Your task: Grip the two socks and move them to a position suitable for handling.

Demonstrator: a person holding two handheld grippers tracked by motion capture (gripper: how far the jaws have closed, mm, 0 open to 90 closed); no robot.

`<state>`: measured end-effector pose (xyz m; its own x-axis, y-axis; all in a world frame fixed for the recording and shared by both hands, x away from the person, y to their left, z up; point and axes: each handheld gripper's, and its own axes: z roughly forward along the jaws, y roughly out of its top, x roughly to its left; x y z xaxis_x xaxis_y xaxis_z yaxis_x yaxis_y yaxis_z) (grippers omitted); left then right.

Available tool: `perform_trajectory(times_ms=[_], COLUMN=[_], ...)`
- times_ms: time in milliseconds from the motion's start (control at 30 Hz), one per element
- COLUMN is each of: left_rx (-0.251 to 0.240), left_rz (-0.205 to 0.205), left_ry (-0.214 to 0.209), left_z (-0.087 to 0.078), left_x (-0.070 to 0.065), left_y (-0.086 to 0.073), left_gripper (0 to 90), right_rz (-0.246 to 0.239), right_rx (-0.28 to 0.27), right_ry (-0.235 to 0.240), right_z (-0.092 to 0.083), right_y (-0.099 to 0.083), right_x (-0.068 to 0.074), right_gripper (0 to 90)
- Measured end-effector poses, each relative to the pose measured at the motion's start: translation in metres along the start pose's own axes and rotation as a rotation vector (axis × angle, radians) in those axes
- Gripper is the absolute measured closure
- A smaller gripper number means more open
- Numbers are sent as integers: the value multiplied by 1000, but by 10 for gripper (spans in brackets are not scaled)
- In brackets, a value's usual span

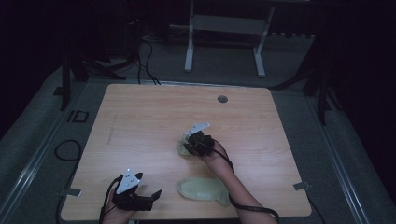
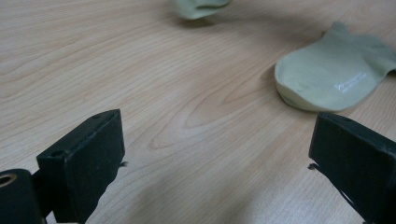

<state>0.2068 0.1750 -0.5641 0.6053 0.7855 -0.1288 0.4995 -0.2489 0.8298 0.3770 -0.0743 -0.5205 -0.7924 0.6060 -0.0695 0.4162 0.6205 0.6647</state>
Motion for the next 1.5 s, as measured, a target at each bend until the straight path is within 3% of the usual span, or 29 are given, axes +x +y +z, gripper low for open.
perform_trajectory(times_ms=[200, 367, 533, 733, 767, 800, 933, 1067, 1167, 1267, 1333, 1500], left_rx=[4, 16, 24, 43, 47, 52, 58, 84, 100, 102, 115, 152], left_rz=[-1, 3, 6, 28, 33, 33, 37, 58, 80, 100, 97, 108], left_ry=[-5, -20, -29, -37, -43, -48, -65, -91, -107, -125, -141, -163], left_z=[1, 3, 8, 15, 17, 19, 23, 37, 50, 66, 79, 113], left_x=[-1, -4, -7, -12, -13, -13, -13, -15, -17, -18, -18, -19], left_y=[1, 0, 3, 7, 8, 10, 15, 35, 54, 74, 84, 98], left_gripper=[37, 42, 56, 57, 57, 57, 125, 157, 247, 345, 360, 500], right_rz=[34, 32, 32, 58, 69, 86, 69, 56, 73, 93, 87, 91], right_rx=[-69, -61, -35, 23, 13, 21, 18, -40, -58, -56, -43, 24], right_ry=[20, 9, -5, -22, -14, 2, 1, -34, -30, -17, -9, 5], right_z=[-40, -56, -49, -28, -27, -27, -36, -66, -76, -75, -70, -50], right_y=[-14, -41, -66, -80, -82, -82, -78, -64, -56, -53, -56, -69], right_x=[-5, -5, -5, -10, -11, -13, -14, -23, -28, -30, -30, -29], right_gripper=[759, 751, 712, 673, 642, 543, 480, 474, 559, 601, 605, 603])
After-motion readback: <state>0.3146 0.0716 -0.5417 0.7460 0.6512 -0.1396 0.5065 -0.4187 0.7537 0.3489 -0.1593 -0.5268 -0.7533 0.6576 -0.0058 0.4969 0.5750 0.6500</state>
